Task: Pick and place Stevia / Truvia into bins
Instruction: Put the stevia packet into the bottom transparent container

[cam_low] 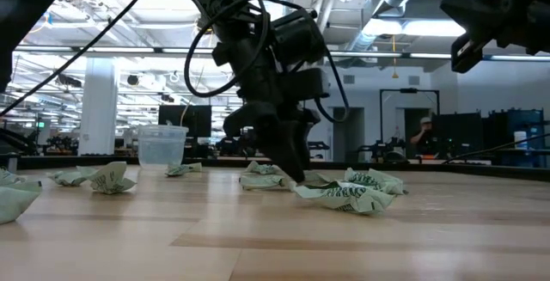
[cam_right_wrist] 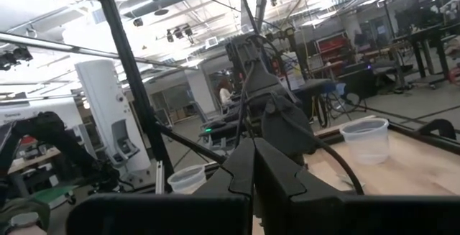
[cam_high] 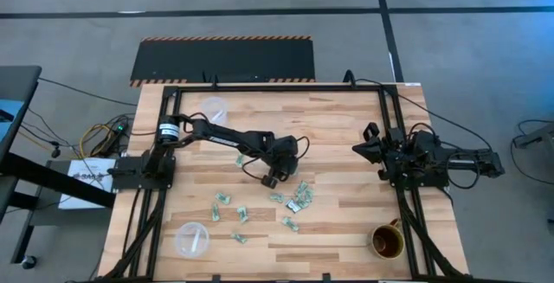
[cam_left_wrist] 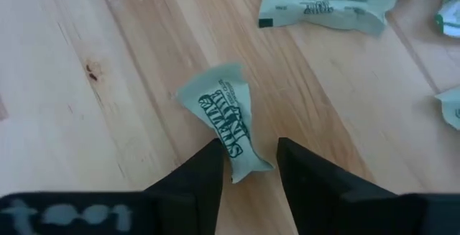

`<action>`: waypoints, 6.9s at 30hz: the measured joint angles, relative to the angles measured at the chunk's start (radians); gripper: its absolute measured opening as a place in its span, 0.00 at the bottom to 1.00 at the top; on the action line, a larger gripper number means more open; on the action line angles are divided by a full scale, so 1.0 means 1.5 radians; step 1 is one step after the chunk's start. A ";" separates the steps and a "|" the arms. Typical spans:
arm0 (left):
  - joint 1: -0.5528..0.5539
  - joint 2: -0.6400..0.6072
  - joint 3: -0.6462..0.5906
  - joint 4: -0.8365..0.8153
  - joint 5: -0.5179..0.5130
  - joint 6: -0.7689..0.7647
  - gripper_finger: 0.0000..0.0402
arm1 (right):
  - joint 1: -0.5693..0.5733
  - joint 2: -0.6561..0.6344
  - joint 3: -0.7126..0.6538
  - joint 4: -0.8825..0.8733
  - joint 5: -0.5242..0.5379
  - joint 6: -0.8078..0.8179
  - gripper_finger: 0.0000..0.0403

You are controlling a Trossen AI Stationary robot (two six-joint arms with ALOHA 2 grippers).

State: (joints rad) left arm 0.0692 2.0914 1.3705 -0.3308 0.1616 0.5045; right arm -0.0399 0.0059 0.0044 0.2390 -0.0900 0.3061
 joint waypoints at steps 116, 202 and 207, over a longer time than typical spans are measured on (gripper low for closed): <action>-0.365 -0.403 -0.175 -0.295 -0.190 -0.444 0.36 | -0.001 -0.001 0.000 0.001 -0.010 0.006 0.00; -0.651 -0.509 -0.175 -0.415 -0.190 -1.153 0.00 | -0.001 -0.001 0.020 -0.015 -0.010 -0.002 0.00; -0.671 -0.472 -0.174 -0.416 -0.201 -1.182 0.00 | -0.001 -0.001 0.020 -0.015 -0.010 -0.002 0.00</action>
State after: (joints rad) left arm -0.9368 1.3829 1.1088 -0.9545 -0.1402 -1.2692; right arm -0.0406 0.0051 0.0345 0.2169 -0.1043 0.3035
